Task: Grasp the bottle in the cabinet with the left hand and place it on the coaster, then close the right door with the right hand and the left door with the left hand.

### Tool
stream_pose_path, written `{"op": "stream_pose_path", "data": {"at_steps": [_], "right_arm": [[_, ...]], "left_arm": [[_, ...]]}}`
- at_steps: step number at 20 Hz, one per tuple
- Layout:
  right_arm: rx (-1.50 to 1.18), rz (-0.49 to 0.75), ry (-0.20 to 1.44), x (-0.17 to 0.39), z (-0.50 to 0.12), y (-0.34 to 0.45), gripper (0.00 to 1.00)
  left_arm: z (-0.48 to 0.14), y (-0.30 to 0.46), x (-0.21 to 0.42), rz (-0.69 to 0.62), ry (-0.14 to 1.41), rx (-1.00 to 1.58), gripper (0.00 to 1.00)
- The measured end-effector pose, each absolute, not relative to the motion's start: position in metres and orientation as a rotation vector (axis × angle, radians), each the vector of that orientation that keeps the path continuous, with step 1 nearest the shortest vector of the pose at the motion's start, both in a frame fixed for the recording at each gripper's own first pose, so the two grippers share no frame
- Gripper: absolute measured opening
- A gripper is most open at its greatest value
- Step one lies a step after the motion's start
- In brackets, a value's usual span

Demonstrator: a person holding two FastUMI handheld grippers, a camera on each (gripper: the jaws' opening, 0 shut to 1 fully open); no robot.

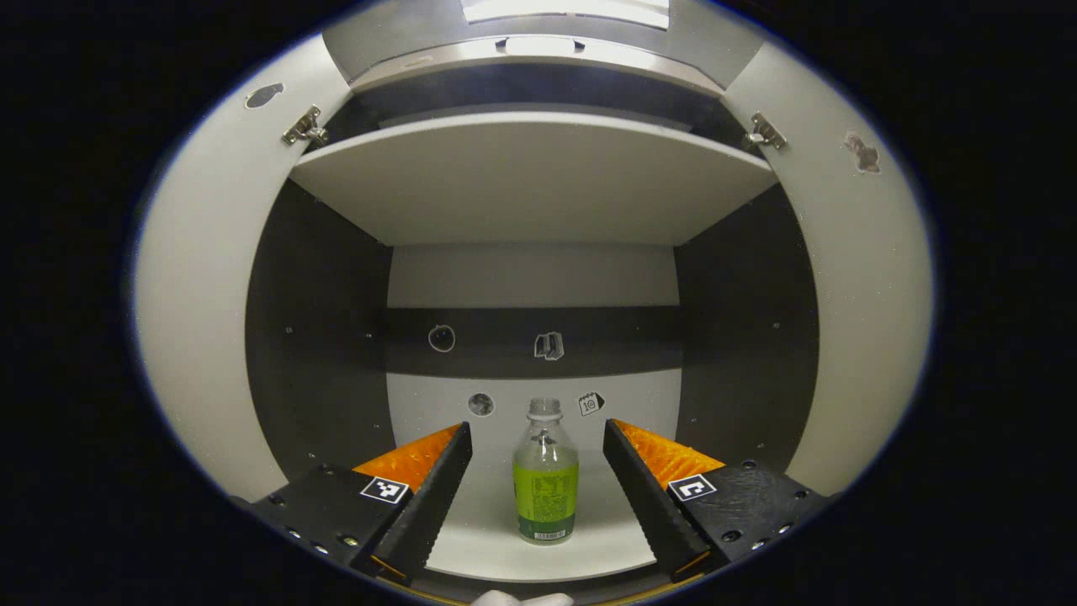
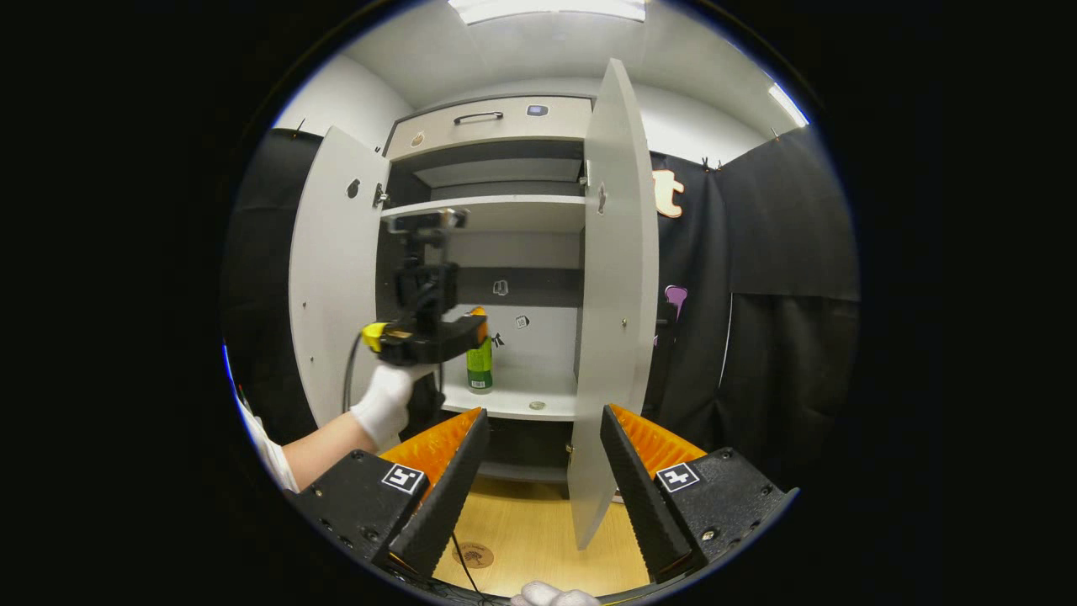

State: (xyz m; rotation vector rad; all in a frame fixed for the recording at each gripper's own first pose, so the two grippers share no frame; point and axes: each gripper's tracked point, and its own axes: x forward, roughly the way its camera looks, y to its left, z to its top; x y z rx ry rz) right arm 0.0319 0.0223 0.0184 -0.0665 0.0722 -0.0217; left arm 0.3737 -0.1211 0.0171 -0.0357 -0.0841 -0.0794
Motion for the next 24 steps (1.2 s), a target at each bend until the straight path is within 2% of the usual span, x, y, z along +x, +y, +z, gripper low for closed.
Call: {"op": "stream_pose_path", "data": {"at_steps": [4, 11, 12, 13, 18, 19, 20, 22, 23, 24], "right_arm": [[-0.099, -0.036, 0.104, 0.034, 0.006, 0.021, 0.82], [-0.091, -0.058, 0.116, 0.036, 0.001, 0.013, 0.83], [-0.093, -0.057, 0.115, 0.035, 0.002, 0.014, 0.82], [-0.093, -0.057, 0.113, 0.034, 0.004, 0.014, 0.82], [-0.092, -0.053, 0.087, 0.032, 0.014, 0.012, 0.82], [-0.086, -0.051, 0.087, 0.031, 0.014, 0.01, 0.82], [-0.079, -0.049, 0.086, 0.03, 0.013, 0.009, 0.82], [-0.065, -0.049, 0.089, 0.029, 0.009, 0.006, 0.82], [-0.055, -0.043, 0.099, 0.028, 0.003, 0.006, 0.82], [-0.045, -0.034, 0.112, 0.026, -0.002, 0.007, 0.82]], "left_arm": [[-0.014, -0.122, 0.416, -0.065, -0.02, -0.062, 0.96], [-0.041, -0.13, 0.435, -0.076, 0.024, -0.022, 0.95], [-0.042, -0.129, 0.445, -0.074, 0.012, -0.012, 0.85], [-0.041, -0.128, 0.437, -0.079, 0.015, -0.003, 0.75], [-0.018, -0.123, 0.391, -0.115, -0.041, -0.001, 0.74], [-0.013, -0.122, 0.377, -0.124, -0.052, -0.003, 0.77], [-0.009, -0.122, 0.362, -0.138, -0.066, -0.007, 0.73], [-0.004, -0.121, 0.326, -0.159, -0.084, -0.008, 0.73], [-0.002, -0.121, 0.307, -0.169, -0.095, -0.009, 0.77], [0.0, -0.121, 0.286, -0.18, -0.107, -0.007, 0.73]]}}
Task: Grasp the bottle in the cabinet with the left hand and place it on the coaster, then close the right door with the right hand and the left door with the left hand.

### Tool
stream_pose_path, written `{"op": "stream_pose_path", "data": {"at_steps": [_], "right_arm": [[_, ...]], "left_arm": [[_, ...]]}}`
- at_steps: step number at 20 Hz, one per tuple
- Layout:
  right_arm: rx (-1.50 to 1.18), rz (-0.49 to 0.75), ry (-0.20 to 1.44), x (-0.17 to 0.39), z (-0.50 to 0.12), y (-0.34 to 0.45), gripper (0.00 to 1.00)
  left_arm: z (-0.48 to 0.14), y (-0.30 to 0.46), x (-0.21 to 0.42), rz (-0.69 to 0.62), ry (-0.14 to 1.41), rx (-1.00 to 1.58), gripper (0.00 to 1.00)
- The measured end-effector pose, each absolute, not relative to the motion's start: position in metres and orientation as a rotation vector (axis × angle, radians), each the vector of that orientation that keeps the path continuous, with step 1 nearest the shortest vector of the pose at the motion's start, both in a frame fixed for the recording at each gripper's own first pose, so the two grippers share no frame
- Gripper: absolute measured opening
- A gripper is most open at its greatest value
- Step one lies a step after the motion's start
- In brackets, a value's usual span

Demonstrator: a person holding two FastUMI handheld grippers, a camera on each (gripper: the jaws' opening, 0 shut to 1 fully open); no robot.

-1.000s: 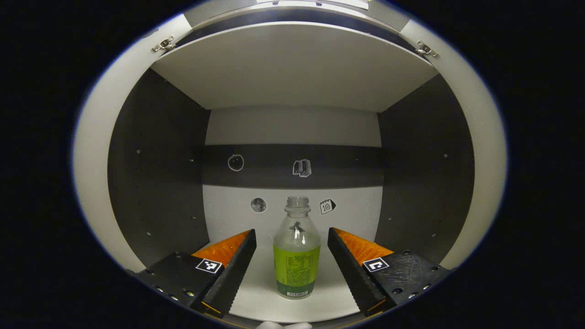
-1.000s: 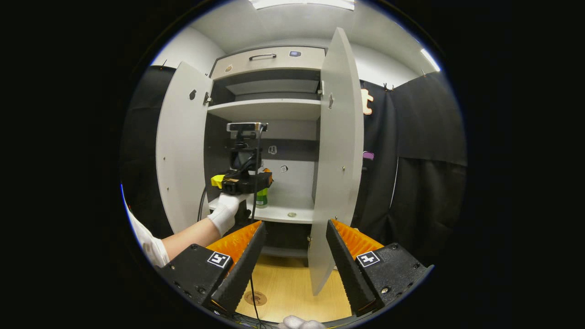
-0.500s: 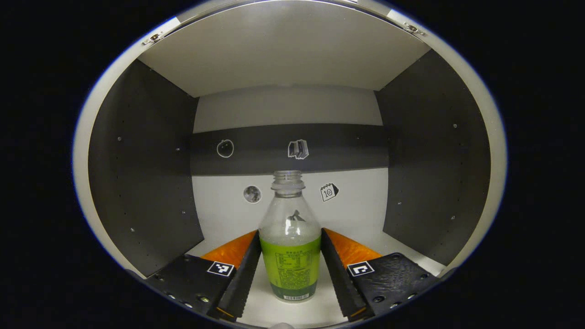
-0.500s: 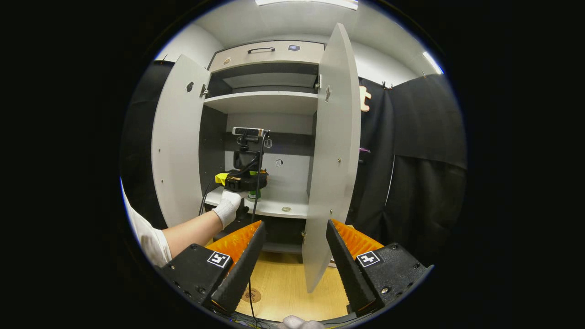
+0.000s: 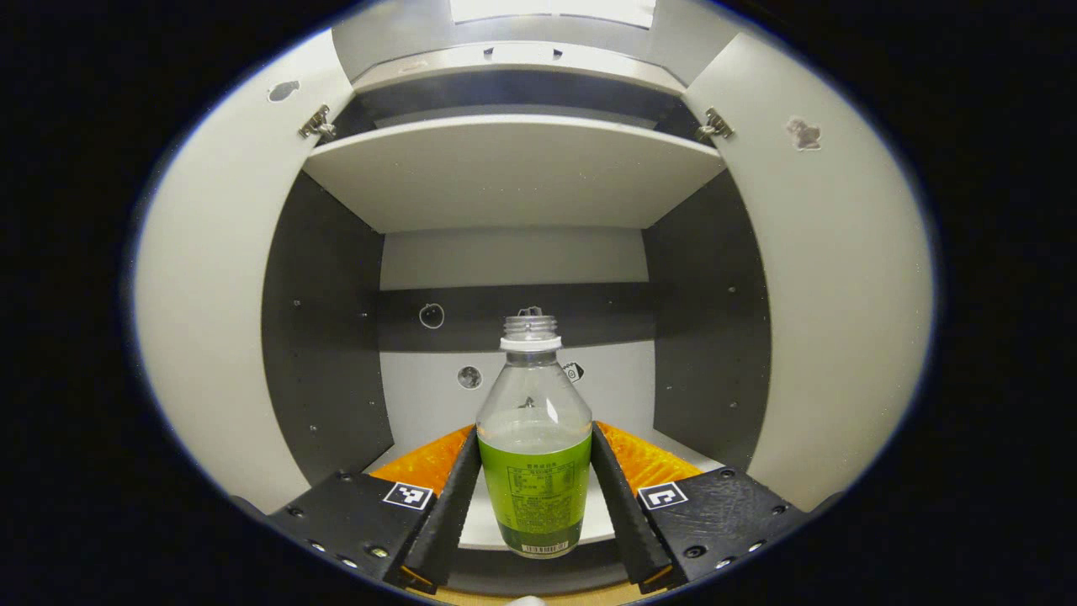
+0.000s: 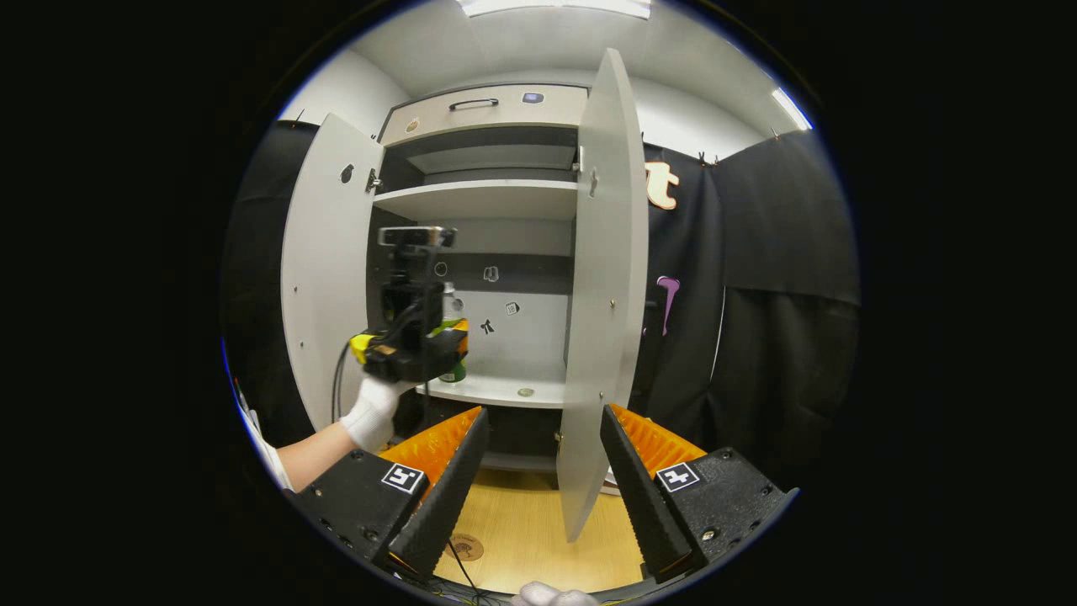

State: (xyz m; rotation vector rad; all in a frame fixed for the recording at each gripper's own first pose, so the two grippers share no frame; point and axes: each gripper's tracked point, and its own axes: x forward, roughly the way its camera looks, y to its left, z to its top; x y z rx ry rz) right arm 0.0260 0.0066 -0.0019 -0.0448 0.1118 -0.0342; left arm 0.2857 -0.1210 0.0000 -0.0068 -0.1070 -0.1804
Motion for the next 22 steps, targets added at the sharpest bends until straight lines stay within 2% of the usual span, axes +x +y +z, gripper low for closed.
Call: {"op": "stream_pose_path", "data": {"at_steps": [5, 10, 11, 12, 22], "right_arm": [[-0.032, -0.019, 0.139, 0.014, -0.019, 0.002, 0.82], [-0.025, -0.026, 0.153, 0.004, -0.031, -0.01, 0.82], [-0.019, -0.03, 0.158, 0.002, -0.034, -0.014, 0.82], [-0.015, -0.038, 0.163, 0.001, -0.036, -0.018, 0.82], [-0.029, -0.105, 0.227, -0.014, -0.059, -0.048, 0.82]], "left_arm": [[-0.025, -0.123, 0.204, -0.221, -0.082, -0.012, 0.73], [-0.082, -0.126, 0.147, -0.255, -0.027, 0.04, 0.73], [-0.095, -0.129, 0.137, -0.274, -0.024, 0.049, 0.77], [-0.109, -0.132, 0.128, -0.292, -0.014, 0.052, 0.73], [-0.244, -0.167, 0.068, -0.468, 0.041, 0.006, 0.74]]}}
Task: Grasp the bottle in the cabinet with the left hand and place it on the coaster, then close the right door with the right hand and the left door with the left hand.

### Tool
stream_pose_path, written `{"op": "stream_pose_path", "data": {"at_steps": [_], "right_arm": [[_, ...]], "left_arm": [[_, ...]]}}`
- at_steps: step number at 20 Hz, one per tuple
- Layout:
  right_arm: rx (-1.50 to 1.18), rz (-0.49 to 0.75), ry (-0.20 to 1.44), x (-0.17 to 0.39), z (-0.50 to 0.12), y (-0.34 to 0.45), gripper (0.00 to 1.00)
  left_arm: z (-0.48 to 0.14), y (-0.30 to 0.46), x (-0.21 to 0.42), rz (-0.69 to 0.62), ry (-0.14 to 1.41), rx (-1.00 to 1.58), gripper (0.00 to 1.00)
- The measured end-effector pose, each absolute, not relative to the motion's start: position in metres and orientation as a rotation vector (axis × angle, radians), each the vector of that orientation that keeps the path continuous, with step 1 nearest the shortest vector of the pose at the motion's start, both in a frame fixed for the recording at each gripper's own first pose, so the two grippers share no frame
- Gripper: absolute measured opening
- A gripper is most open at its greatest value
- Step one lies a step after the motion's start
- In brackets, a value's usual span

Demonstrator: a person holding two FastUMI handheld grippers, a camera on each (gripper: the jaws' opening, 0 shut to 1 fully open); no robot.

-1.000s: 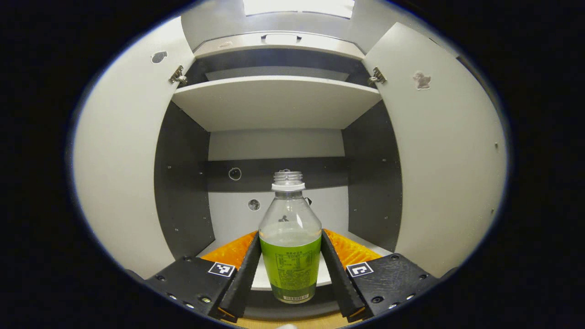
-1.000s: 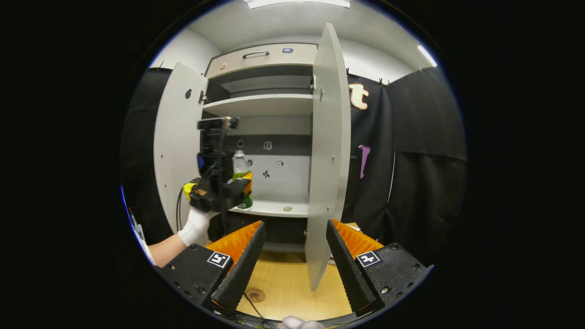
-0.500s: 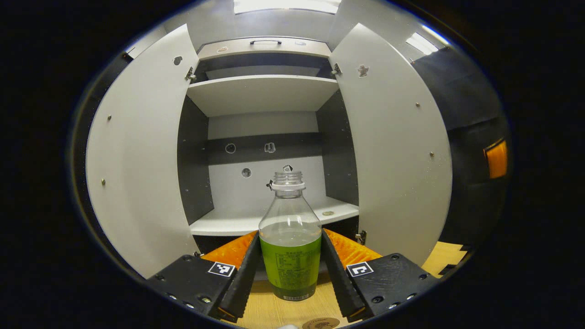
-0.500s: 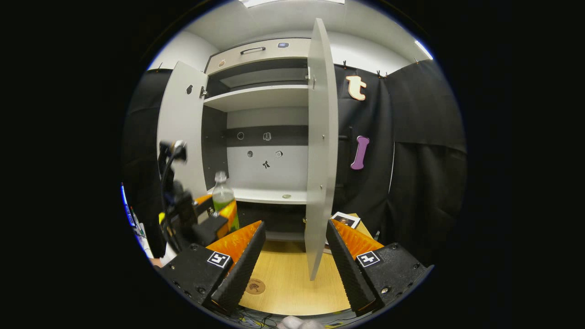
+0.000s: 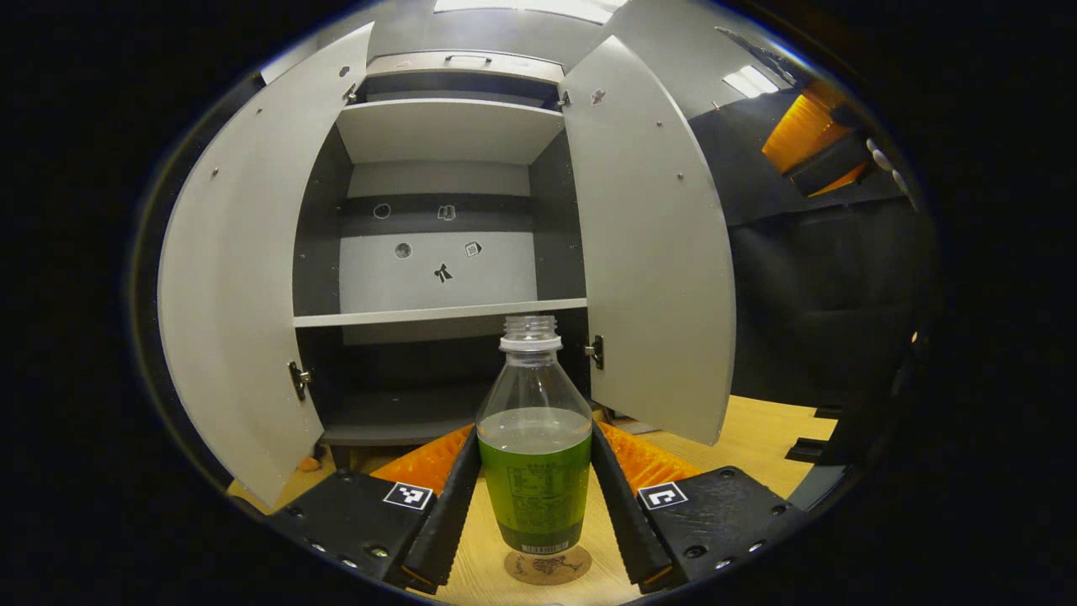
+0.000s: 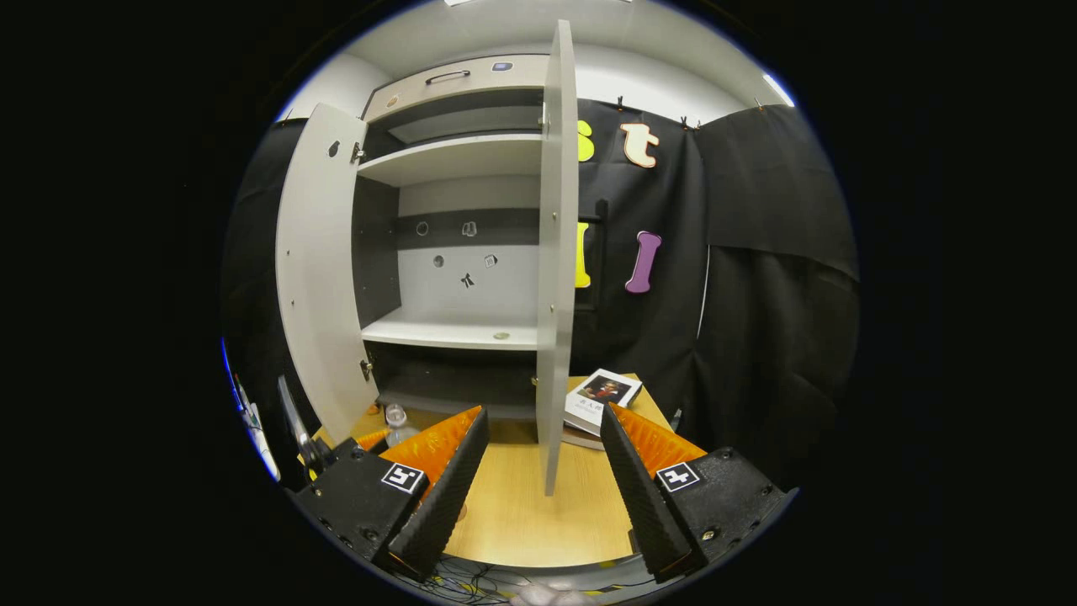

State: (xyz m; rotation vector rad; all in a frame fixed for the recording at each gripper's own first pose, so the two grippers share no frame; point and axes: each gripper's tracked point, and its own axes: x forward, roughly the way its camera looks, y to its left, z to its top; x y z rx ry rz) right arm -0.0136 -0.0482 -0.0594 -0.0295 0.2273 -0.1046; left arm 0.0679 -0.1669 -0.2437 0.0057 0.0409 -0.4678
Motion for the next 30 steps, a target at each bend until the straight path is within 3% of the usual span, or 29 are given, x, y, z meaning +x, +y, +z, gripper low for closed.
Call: {"op": "stream_pose_path", "data": {"at_steps": [3, 4, 5, 12, 30], "right_arm": [[-0.046, -0.112, 0.242, -0.015, -0.064, -0.05, 0.83], [-0.051, -0.113, 0.247, -0.015, -0.065, -0.05, 0.83], [-0.057, -0.113, 0.253, -0.016, -0.067, -0.049, 0.83], [-0.077, -0.095, 0.299, -0.011, -0.084, -0.041, 0.83], [-0.076, -0.072, 0.323, -0.014, -0.091, -0.034, 0.83]], "left_arm": [[-0.279, -0.168, 0.065, -0.477, 0.093, -0.04, 0.73], [-0.287, -0.167, 0.065, -0.476, 0.105, -0.053, 0.77], [-0.294, -0.166, 0.067, -0.473, 0.115, -0.055, 0.73], [-0.324, -0.164, 0.09, -0.48, 0.139, -0.021, 0.74], [-0.328, -0.159, 0.077, -0.493, 0.152, 0.037, 0.78]]}}
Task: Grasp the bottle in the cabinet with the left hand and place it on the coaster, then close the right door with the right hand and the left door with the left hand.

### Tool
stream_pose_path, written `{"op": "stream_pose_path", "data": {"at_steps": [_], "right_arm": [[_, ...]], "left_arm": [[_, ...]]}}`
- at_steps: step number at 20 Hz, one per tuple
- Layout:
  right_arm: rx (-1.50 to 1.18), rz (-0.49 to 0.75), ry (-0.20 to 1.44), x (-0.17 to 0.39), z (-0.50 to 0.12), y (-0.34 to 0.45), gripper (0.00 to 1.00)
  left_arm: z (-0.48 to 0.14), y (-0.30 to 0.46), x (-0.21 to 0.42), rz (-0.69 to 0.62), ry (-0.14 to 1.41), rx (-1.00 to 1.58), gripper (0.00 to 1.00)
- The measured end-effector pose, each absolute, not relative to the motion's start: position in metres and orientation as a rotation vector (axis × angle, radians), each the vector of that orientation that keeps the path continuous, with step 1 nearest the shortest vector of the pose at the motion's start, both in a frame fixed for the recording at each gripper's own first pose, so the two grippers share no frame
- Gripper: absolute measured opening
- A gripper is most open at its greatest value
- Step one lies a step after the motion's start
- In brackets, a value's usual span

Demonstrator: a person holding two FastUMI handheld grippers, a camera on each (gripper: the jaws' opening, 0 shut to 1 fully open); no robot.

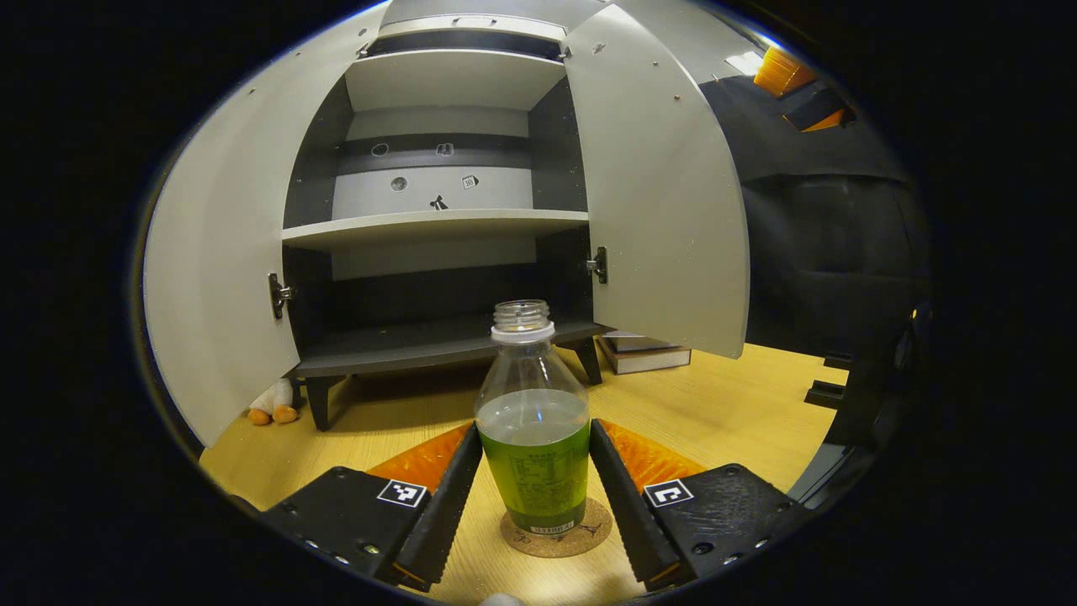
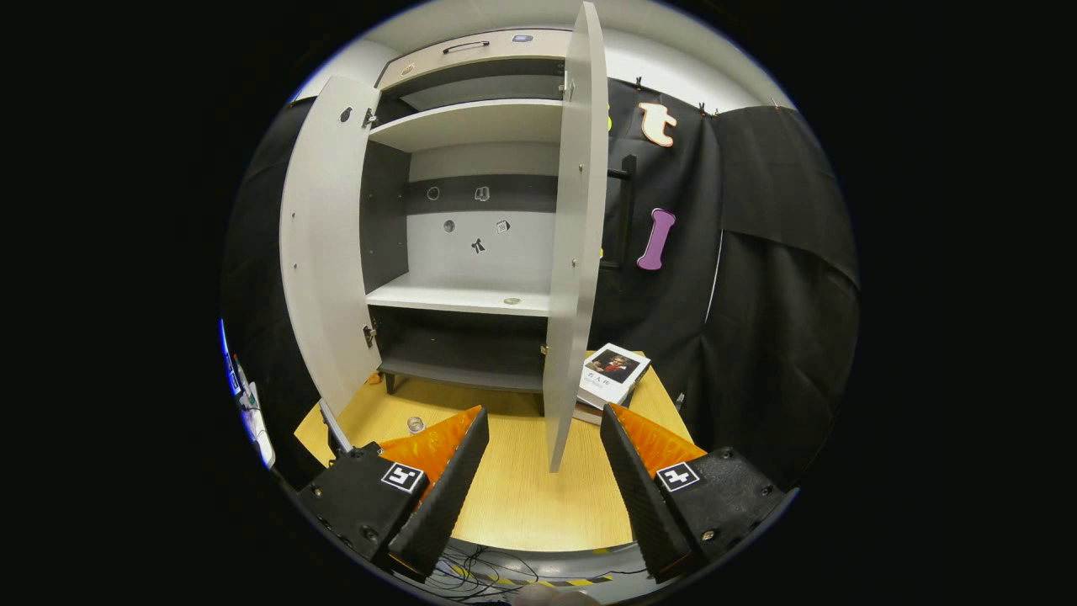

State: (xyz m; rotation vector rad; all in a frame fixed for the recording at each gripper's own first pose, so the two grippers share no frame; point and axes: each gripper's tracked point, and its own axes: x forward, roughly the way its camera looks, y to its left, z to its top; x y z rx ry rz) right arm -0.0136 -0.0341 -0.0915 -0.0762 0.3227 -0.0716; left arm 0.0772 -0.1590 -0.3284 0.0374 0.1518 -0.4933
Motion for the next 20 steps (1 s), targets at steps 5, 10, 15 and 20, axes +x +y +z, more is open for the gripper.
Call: {"op": "stream_pose_path", "data": {"at_steps": [5, 10, 15, 20], "right_arm": [[-0.069, -0.083, 0.311, -0.022, -0.089, -0.037, 0.83], [-0.057, -0.089, 0.276, -0.026, -0.082, -0.037, 0.83], [-0.034, -0.063, 0.232, -0.025, -0.074, -0.026, 0.82], [-0.033, -0.047, 0.159, -0.018, -0.058, -0.023, 0.82]], "left_arm": [[-0.3, -0.153, 0.079, -0.466, 0.111, 0.034, 0.97], [-0.226, -0.141, 0.083, -0.41, 0.031, 0.021, 0.96], [-0.139, -0.118, 0.078, -0.352, -0.015, -0.013, 0.96], [-0.093, -0.07, 0.061, -0.276, 0.022, -0.021, 0.96]]}}
